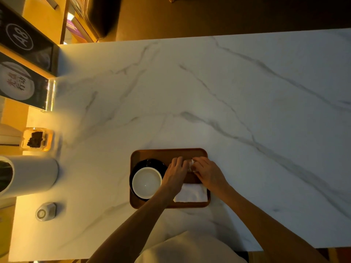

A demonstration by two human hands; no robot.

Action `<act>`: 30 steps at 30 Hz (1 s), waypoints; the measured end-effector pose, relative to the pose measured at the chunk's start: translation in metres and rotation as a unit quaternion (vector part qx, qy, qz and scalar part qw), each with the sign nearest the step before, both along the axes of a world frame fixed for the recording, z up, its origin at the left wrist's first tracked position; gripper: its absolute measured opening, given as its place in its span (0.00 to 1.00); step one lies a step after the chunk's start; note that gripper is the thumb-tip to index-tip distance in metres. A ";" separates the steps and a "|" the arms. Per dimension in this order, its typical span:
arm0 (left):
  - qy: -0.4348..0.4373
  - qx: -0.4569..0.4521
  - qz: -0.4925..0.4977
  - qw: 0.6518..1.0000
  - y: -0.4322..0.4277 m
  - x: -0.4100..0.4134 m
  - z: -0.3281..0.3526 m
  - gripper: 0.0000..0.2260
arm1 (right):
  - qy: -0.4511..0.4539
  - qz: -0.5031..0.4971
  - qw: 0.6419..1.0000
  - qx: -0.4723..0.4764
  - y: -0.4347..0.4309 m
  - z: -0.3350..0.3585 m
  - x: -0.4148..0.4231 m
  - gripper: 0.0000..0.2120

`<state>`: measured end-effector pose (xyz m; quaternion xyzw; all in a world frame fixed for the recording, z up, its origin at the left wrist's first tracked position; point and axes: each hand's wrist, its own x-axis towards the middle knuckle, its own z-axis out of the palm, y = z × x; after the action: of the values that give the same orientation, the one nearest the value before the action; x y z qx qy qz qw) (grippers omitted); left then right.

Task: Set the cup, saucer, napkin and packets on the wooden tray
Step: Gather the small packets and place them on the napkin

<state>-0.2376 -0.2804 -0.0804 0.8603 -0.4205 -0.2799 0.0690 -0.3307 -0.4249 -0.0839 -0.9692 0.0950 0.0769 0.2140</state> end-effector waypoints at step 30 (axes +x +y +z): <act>0.018 0.005 0.025 1.000 -0.002 0.001 0.002 0.28 | 0.013 -0.054 0.997 0.061 -0.001 -0.014 -0.004 0.18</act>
<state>-0.2365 -0.2825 -0.0785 0.8657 -0.3959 -0.2958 0.0796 -0.3348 -0.4256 -0.0979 -0.9466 0.1453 0.0833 0.2753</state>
